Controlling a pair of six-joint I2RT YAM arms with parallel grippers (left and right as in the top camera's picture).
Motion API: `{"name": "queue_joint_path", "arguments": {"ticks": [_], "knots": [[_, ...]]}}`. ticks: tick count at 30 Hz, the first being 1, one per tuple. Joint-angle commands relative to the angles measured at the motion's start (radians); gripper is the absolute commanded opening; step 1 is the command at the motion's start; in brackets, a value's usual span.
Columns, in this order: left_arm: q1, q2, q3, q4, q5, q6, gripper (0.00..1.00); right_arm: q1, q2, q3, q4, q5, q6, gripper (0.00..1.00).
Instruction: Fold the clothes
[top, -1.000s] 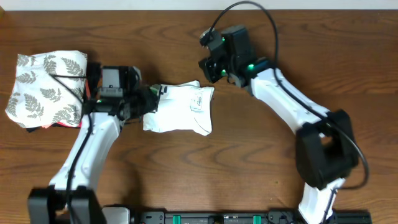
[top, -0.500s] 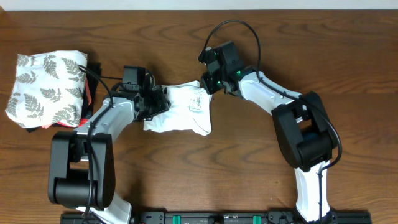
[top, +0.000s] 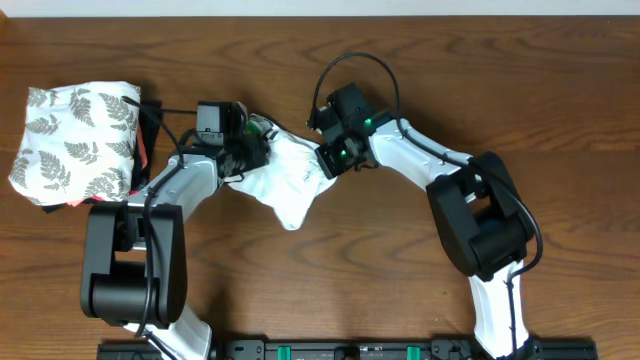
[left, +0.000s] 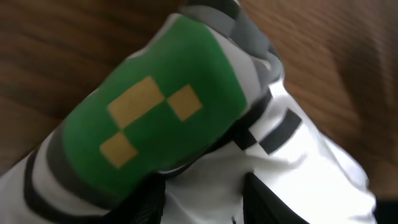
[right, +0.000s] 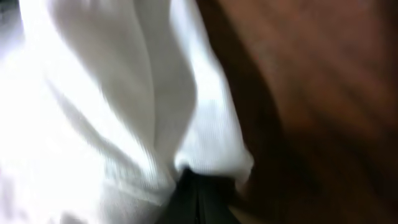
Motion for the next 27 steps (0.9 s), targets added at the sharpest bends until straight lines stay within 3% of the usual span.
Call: {"name": "queue_joint_path", "arguments": {"ticks": [1, 10, 15, 18, 21, 25, 27], "knots": [[0.051, 0.024, -0.001, 0.027, -0.111, 0.057, 0.43, 0.018, 0.034, -0.027, -0.062, 0.020, 0.041, 0.01], [0.096, -0.079, 0.010, 0.138, -0.018, 0.057, 0.53, 0.016, 0.034, -0.027, -0.133, 0.054, 0.093, 0.01], [0.096, -0.227, 0.011, 0.102, 0.069, 0.056, 0.54, -0.006, 0.021, -0.014, -0.134, 0.188, 0.091, 0.01], [0.098, -0.343, 0.011, -0.019, 0.064, 0.056, 0.55, -0.027, -0.019, 0.030, -0.145, 0.207, 0.012, 0.01], [0.101, -0.428, 0.011, -0.175, 0.015, 0.013, 0.65, -0.041, -0.080, 0.111, -0.160, 0.207, -0.061, 0.01], [0.122, -0.481, 0.011, -0.463, -0.147, -0.203, 0.74, -0.042, -0.132, 0.221, -0.158, 0.202, -0.132, 0.01], [0.146, -0.476, 0.006, -0.566, -0.160, -0.286, 0.78, -0.036, -0.134, 0.261, -0.155, 0.180, -0.153, 0.01]]}}
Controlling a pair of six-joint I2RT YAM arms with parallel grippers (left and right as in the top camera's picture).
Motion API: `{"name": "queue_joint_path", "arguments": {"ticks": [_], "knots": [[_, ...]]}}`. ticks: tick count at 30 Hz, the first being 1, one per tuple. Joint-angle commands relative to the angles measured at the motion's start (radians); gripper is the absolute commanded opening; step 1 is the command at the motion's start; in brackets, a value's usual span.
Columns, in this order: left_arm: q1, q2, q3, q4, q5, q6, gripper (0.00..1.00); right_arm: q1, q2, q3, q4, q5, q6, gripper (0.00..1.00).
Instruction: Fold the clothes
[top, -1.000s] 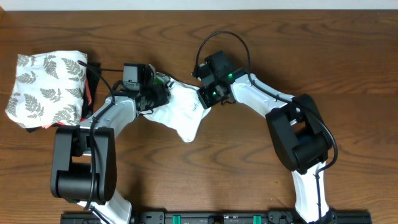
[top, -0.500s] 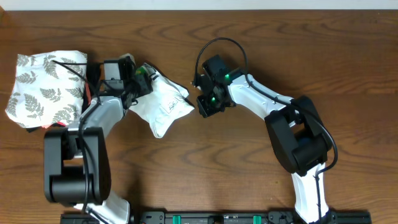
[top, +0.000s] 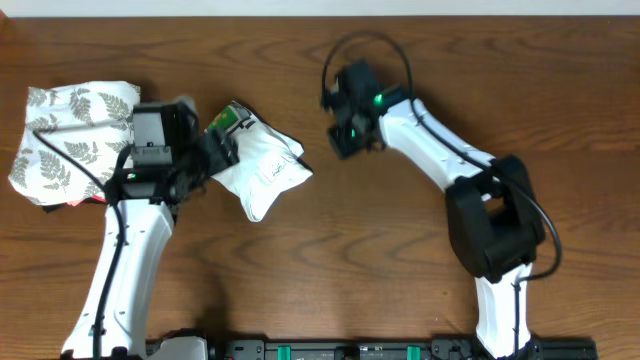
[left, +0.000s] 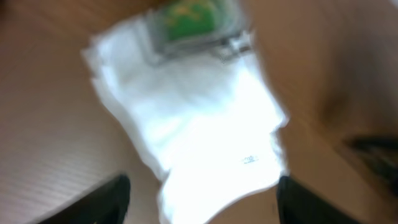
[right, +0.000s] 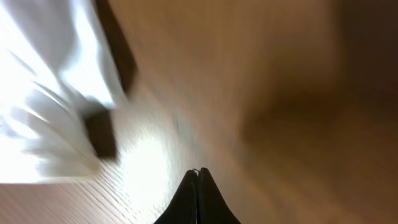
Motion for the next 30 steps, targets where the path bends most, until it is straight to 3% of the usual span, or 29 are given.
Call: {"name": "queue_joint_path", "arguments": {"ticks": [1, 11, 18, 27, 30], "knots": [[0.045, 0.014, -0.016, -0.105, -0.100, -0.209, 0.79, 0.014, -0.078, 0.085, 0.021, -0.026, -0.102, 0.01], [0.091, 0.048, -0.107, -0.063, -0.097, -0.253, 0.80, 0.089, 0.035, 0.084, 0.187, -0.239, -0.151, 0.01], [0.091, 0.066, -0.107, -0.014, -0.096, -0.253, 0.81, 0.145, 0.147, 0.084, 0.221, -0.287, -0.151, 0.01], [0.091, 0.131, -0.107, 0.048, -0.011, -0.232, 0.81, 0.146, 0.251, 0.084, 0.210, -0.148, -0.114, 0.01], [0.091, 0.170, -0.107, 0.060, 0.006, -0.208, 0.81, 0.142, 0.277, 0.084, 0.185, 0.005, -0.002, 0.01]]}}
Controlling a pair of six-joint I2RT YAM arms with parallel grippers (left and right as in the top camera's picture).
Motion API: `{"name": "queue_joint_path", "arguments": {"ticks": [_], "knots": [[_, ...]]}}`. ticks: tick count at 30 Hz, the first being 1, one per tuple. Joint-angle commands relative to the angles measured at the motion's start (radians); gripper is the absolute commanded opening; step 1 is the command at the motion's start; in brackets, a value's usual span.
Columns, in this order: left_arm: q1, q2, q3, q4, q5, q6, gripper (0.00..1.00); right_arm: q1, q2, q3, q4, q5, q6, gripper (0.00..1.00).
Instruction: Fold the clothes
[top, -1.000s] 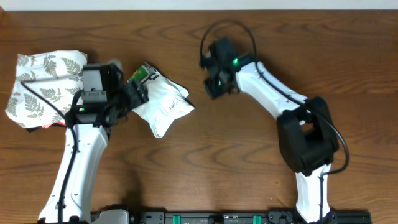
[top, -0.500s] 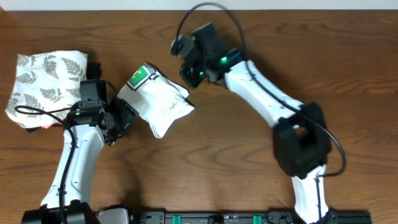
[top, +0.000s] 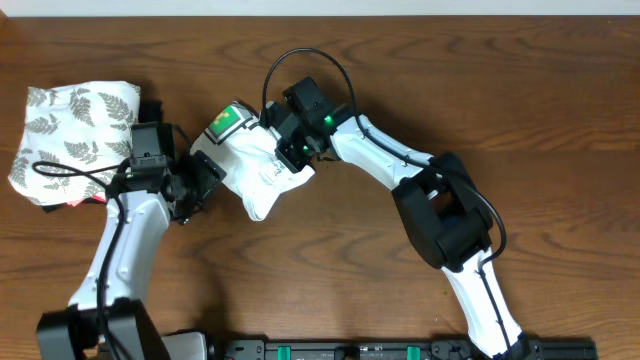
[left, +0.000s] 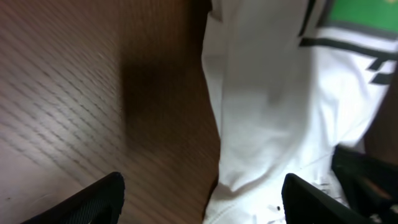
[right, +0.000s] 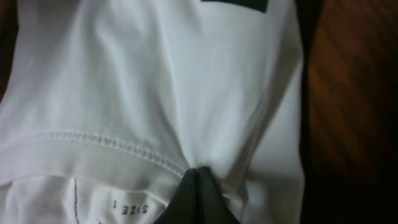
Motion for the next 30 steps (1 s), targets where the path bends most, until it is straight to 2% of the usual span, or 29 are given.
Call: {"name": "queue_joint_path", "arguments": {"ticks": [1, 7, 10, 12, 19, 22, 26, 30], "knots": [[0.005, 0.047, -0.004, 0.008, 0.037, 0.036, 0.81, -0.012, 0.068, -0.006, -0.040, 0.232, 0.132, 0.01], [0.005, 0.074, -0.004, 0.041, 0.077, 0.090, 0.81, -0.014, 0.083, -0.006, -0.070, 0.277, 0.182, 0.01], [0.005, 0.074, -0.004, 0.098, 0.138, 0.130, 0.82, -0.014, 0.083, -0.006, -0.091, 0.294, 0.272, 0.01], [0.005, 0.074, -0.004, 0.130, 0.165, 0.167, 0.86, -0.014, 0.083, -0.006, -0.121, 0.293, 0.322, 0.01], [0.004, 0.093, -0.004, 0.161, 0.172, 0.209, 0.90, 0.015, 0.083, -0.006, -0.263, 0.184, 0.529, 0.01], [0.003, 0.127, -0.004, 0.166, 0.173, 0.210, 0.91, 0.041, 0.083, -0.006, -0.261, 0.108, 0.534, 0.01], [0.004, 0.184, -0.004, 0.211, 0.261, 0.255, 0.94, 0.078, 0.083, -0.006, -0.262, 0.057, 0.586, 0.01], [0.004, 0.238, -0.004, 0.260, 0.277, 0.259, 0.94, 0.106, 0.083, -0.006, -0.261, 0.050, 0.589, 0.01]]}}
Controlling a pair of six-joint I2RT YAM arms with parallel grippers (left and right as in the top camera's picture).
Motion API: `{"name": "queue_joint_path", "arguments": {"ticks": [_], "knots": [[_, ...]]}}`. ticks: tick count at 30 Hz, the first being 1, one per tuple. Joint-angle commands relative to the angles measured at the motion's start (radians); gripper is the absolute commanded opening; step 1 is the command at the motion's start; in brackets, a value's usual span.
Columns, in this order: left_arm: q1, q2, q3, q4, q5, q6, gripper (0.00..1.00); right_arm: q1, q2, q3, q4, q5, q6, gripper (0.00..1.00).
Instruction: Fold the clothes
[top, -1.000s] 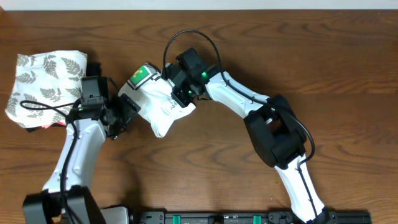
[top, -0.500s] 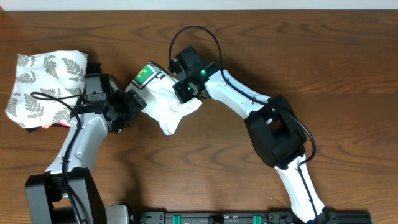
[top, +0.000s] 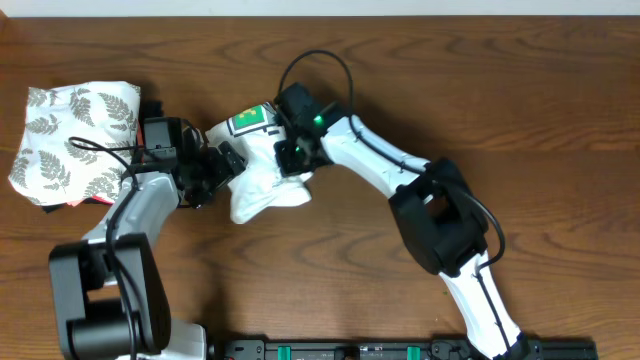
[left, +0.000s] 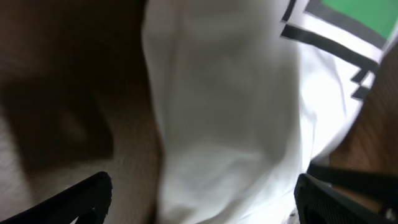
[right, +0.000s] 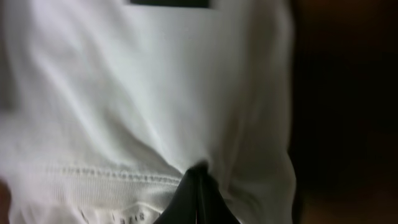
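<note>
A white garment (top: 262, 170) with a green patch (top: 254, 118) lies bunched on the wooden table (top: 520, 90). My left gripper (top: 215, 166) is at its left edge, open wide. In the left wrist view the white cloth (left: 224, 112) fills the space between the left gripper's (left: 202, 205) dark fingertips (left: 93, 194). My right gripper (top: 291, 156) is on the garment's right side. In the right wrist view the right gripper (right: 198, 186) is shut, with folds of the stitched hem (right: 112, 174) gathered at its tip.
A folded fern-print cloth (top: 72, 140) sits at the far left on top of darker and red items (top: 145, 140). Both arms reach over the table's upper middle, and the right arm's base link (top: 445, 215) stands right of the garment.
My left gripper has moved up and right, against the garment's left edge. The garment is now more bunched, its lower tail drawn in, and the green patch sits further right. The right gripper stayed put.
Both grippers were shut on the white garment in the middle. Then it lay further left with both grippers off it, the left open and the right shut. Then the right gripper was back on its right side. Now the left gripper is open around its left edge.
</note>
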Motion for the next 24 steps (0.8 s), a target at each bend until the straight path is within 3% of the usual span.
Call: {"name": "queue_joint_path", "arguments": {"ticks": [1, 11, 19, 24], "knots": [[0.004, 0.037, -0.003, 0.028, 0.050, 0.043, 0.95, 0.055, 0.086, -0.060, -0.030, -0.026, 0.037, 0.01], [0.004, 0.066, -0.003, 0.114, 0.085, 0.113, 0.95, 0.013, 0.086, -0.060, -0.060, -0.064, 0.036, 0.01], [0.004, 0.066, -0.003, 0.050, -0.078, 0.159, 0.95, 0.013, 0.086, -0.060, -0.064, -0.064, 0.026, 0.01], [0.000, 0.087, -0.003, 0.043, -0.084, 0.172, 0.95, 0.013, 0.086, -0.060, -0.067, -0.064, 0.025, 0.01]]}}
